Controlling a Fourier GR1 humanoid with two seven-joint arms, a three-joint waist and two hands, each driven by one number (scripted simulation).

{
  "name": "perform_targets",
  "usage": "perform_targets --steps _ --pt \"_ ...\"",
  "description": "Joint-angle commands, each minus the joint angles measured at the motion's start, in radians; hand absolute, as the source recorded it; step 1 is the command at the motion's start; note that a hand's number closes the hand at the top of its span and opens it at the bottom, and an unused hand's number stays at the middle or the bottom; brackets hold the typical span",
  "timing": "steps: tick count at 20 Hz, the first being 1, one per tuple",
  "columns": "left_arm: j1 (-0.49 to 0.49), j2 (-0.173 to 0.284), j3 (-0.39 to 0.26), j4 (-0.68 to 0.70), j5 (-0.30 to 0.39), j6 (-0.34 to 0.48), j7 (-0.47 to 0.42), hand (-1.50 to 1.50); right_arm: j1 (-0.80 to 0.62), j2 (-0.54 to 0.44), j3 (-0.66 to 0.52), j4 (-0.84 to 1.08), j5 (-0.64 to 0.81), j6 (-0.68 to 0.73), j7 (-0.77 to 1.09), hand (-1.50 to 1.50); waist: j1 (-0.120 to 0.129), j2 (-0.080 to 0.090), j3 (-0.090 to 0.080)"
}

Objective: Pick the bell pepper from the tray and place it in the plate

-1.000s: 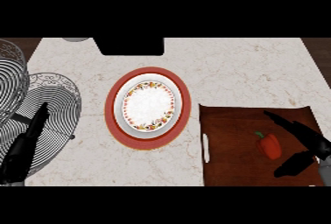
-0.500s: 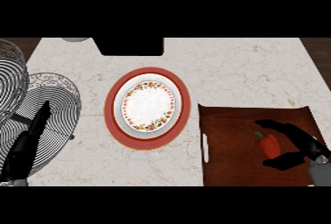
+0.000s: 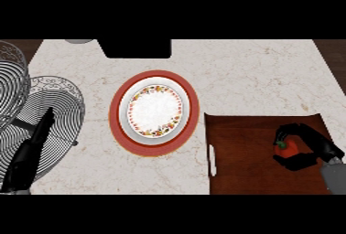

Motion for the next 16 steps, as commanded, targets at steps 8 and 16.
perform_targets --steps 8,16 --pt "-0.1 -0.021 -0.076 0.005 -0.024 -0.047 -0.019 0.0 -0.446 -0.097 0.182 0.083 0.287 -0.084 -0.076 1.5 0.169 0.049 0.01" --pt "-0.114 -0.01 -0.06 0.017 -0.028 -0.042 0.001 0.0 -0.661 -0.072 0.091 0.304 0.291 -0.324 -0.279 1.5 0.139 0.047 0.012"
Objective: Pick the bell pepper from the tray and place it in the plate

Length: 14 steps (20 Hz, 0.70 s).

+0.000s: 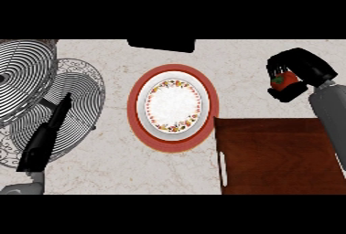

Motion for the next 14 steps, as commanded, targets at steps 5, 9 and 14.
perform_targets --steps 5,9,14 --pt "0.015 -0.027 0.003 0.024 -0.013 0.034 0.002 0.0 -0.199 0.016 -0.12 0.15 -0.083 -0.158 -0.285 1.5 -0.036 -0.008 -0.001" --pt "0.051 0.004 0.032 -0.015 0.013 0.009 -0.007 0.0 -0.266 0.015 -0.156 0.225 -0.163 -0.048 -0.474 1.5 -0.054 -0.021 -0.003" --pt "0.053 0.015 0.057 -0.009 0.025 0.0 0.029 0.0 -0.396 0.096 -0.116 0.315 -0.145 0.043 -0.512 1.5 -0.085 -0.032 -0.005"
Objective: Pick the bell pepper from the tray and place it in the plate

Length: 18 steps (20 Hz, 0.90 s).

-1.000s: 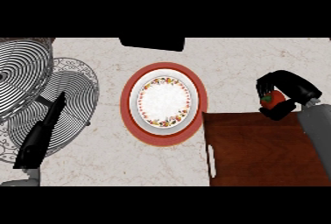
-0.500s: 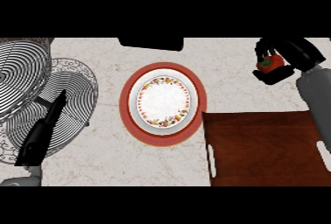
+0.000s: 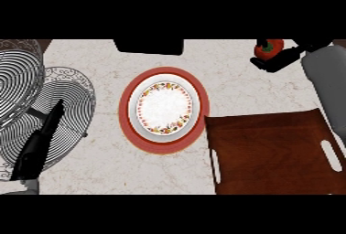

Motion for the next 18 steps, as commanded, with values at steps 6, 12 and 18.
perform_targets --steps 6,12,18 --pt "0.053 -0.004 0.013 -0.042 0.0 -0.002 0.031 0.0 -0.116 0.194 0.044 0.035 -0.011 0.076 0.017 1.5 -0.05 -0.02 -0.002" --pt "0.01 0.017 0.065 0.037 0.029 -0.018 -0.018 0.0 -0.146 0.323 0.069 -0.013 -0.007 0.089 0.176 1.5 -0.064 -0.02 -0.003" --pt "0.091 -0.004 0.041 -0.045 -0.002 -0.004 -0.003 0.0 -0.114 0.438 0.174 -0.009 0.056 0.062 0.296 1.5 -0.055 -0.021 -0.003"
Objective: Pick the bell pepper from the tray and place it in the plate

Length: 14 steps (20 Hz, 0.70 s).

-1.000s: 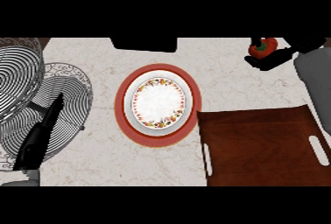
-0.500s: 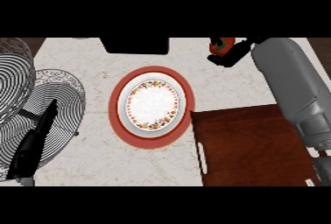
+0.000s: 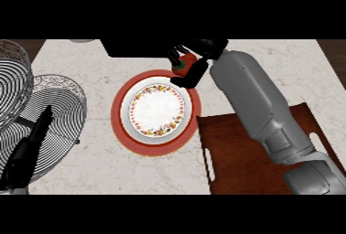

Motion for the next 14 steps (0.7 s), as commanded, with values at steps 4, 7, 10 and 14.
perform_targets --steps 4,7,10,14 --pt "-0.004 -0.013 -0.016 0.007 -0.027 0.006 -0.016 0.0 0.025 0.073 0.206 -0.006 -0.05 -0.048 0.13 1.5 0.021 0.003 0.0" --pt "-0.034 -0.029 -0.035 -0.022 -0.031 0.002 0.048 0.0 0.072 0.074 0.317 -0.009 -0.101 -0.083 0.148 1.5 0.024 0.004 0.0" --pt "-0.032 -0.018 -0.025 -0.013 -0.021 -0.015 0.015 0.0 0.088 0.074 0.396 0.035 -0.165 -0.106 0.121 1.5 0.038 0.009 0.0" --pt "-0.084 -0.026 -0.028 0.035 -0.03 -0.005 0.018 0.0 0.134 0.075 0.424 0.0 -0.34 -0.095 0.341 -1.5 0.05 0.01 -0.001"
